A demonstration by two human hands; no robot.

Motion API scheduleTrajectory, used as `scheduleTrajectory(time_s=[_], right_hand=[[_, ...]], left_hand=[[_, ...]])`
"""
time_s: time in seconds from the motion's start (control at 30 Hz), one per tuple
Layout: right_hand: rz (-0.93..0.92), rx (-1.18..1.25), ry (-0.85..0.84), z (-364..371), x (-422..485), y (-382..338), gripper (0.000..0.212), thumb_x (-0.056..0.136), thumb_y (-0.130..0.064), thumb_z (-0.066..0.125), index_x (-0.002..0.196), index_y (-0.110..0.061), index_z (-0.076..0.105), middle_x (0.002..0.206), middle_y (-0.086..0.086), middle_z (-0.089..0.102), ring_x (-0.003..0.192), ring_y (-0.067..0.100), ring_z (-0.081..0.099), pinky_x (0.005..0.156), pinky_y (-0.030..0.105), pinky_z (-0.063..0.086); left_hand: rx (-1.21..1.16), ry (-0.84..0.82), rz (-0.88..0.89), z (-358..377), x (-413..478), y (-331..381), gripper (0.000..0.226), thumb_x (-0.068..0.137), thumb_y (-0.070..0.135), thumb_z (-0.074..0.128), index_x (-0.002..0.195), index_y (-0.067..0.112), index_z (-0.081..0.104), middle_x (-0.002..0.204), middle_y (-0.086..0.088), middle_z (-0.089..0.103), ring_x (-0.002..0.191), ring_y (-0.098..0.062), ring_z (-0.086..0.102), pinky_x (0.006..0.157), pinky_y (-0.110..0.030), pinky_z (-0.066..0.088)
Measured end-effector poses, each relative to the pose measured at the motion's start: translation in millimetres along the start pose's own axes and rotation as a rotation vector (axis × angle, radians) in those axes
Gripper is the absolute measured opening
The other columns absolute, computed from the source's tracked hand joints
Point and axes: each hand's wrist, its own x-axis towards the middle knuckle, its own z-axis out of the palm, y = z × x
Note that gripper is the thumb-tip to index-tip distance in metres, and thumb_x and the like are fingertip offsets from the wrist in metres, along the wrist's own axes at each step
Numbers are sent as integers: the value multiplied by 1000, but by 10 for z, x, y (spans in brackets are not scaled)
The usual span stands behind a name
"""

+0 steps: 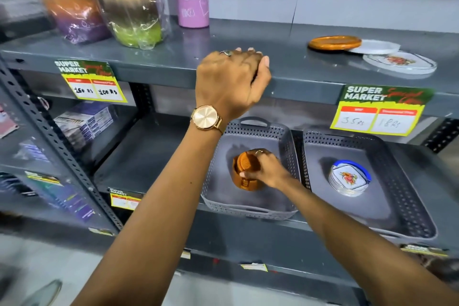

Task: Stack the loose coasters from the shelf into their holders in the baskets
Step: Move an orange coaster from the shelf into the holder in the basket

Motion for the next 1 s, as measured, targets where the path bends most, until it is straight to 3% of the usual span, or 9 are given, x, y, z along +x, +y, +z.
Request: scheduleTrajectory(time_s=[0.63,0.87,1.0], right_hand=[[-22,-70,-166,62,173,9,73,78,-33,74,140,-17,40,148,14,37,136,35,37,113,43,31],[-23,-107,-180,146,43,67,76,91,-30,59,153,-19,16,164,7,-5,150,31,-4,120,44,3],[-42,-13,-33,12,-208,-89,77,93,-31,54,154,-25,9,163,4,-6,150,26,-7,120,44,4]], left_hand=[[-28,18,-28,9,18,39,38,92,27,45,68,18,72,64,1,71,71,-22,72,57,-29,44],[-17,25,-30,19,-5,21,37,92,27,45,72,18,75,67,2,72,72,-20,72,58,-28,44],[-6,13,-32,8,3,14,37,92,27,46,73,17,75,64,1,71,69,-20,71,57,-30,45]])
